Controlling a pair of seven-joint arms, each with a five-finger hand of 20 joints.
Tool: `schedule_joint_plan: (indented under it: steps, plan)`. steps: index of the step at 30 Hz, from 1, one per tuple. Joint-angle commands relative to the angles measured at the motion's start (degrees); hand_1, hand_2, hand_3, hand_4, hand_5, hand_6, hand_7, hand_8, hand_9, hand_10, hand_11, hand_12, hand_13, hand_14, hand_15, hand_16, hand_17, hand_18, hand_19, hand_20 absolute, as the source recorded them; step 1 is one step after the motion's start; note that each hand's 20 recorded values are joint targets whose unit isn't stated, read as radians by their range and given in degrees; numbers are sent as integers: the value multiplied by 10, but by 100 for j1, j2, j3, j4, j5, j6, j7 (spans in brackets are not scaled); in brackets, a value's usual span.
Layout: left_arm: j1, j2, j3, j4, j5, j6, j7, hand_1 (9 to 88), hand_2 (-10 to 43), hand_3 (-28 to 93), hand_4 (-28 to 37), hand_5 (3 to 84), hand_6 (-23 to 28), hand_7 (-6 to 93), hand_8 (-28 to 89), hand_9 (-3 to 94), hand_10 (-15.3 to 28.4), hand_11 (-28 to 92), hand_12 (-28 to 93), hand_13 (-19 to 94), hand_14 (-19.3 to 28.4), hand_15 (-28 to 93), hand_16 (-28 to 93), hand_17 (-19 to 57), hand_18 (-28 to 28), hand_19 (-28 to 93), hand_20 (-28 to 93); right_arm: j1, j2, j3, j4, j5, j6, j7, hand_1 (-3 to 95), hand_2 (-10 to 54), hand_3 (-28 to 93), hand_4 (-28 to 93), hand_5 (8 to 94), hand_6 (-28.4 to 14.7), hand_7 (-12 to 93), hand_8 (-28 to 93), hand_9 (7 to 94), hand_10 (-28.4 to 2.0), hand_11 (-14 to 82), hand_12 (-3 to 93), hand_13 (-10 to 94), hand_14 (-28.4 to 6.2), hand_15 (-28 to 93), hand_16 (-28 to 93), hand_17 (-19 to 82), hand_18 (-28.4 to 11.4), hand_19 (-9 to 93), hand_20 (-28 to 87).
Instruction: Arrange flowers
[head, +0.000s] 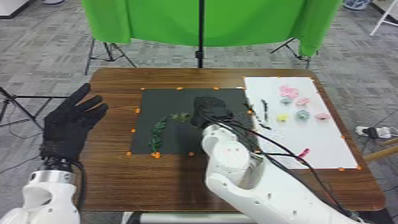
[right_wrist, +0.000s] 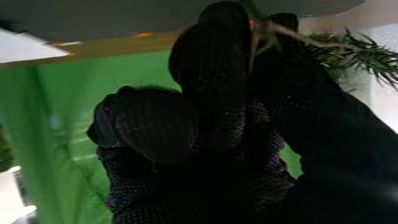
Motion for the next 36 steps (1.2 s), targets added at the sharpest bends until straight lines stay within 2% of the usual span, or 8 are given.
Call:
schedule_joint_plan:
  steps: [1,10,12,16,22,28,32,36]
  plan:
    - [-283,10,164,130,83,-127,-173,259,96,776,-234,400,86,106,-92,369,202,271,105,269,269,552,-95,-85,259,580,101,266,-324,-398,524,-109,-372,67,500,-95,704,-282,935,-14,231,94,937,-115,482,204,853,-103,754,171,437,-260,932,459]
    - [-530,31,344,240,103,-211,-239,260,97,777,-233,400,86,106,-92,368,202,270,105,269,269,551,-94,-85,259,580,101,267,-486,-538,710,-83,-479,241,458,-95,732,-283,937,-9,281,27,937,-116,522,183,870,-106,763,173,457,-268,932,500]
    - [-532,24,353,241,100,-213,-252,260,98,781,-231,401,86,106,-92,368,202,270,105,270,269,552,-94,-85,259,580,101,191,-490,-518,642,-53,-449,226,427,-86,746,-277,937,-6,298,-85,937,-117,521,180,870,-106,762,178,458,-269,932,502]
    - [-537,19,362,250,104,-223,-256,266,101,789,-221,402,87,107,-92,369,202,271,105,270,268,551,-95,-86,259,580,101,172,-444,-593,604,-178,-270,204,392,-78,728,-273,919,-5,183,-74,937,-115,452,193,855,-101,749,176,443,-270,932,485]
    - [-564,17,399,266,109,-257,-305,266,101,789,-216,403,88,107,-93,370,202,271,105,270,268,552,-95,-85,259,580,101,229,-446,-596,633,-144,-134,280,379,-74,717,-267,889,-6,175,-104,930,-116,423,201,840,-103,738,171,430,-269,932,467]
    - [-377,32,348,191,79,-172,-203,266,101,788,-214,403,89,108,-92,369,202,270,105,269,269,551,-95,-86,259,580,102,150,-372,-481,459,-411,251,200,361,-70,711,-269,883,-9,170,-109,926,-117,415,201,837,-106,734,167,427,-268,932,459]
    - [-129,10,213,97,54,-107,-122,267,101,786,-216,404,90,107,-92,369,202,269,105,269,269,551,-95,-85,258,580,102,67,-233,-206,132,-488,539,84,352,-65,705,-268,885,-9,170,-109,928,-117,413,200,839,-106,733,164,429,-268,932,456]
    - [-15,-29,158,72,23,-116,-74,266,101,783,-218,404,89,107,-92,369,202,270,106,269,269,552,-95,-86,259,580,102,57,116,110,-193,-379,677,116,347,-62,702,-264,885,-11,169,-110,929,-119,412,201,839,-106,732,165,428,-269,932,457]
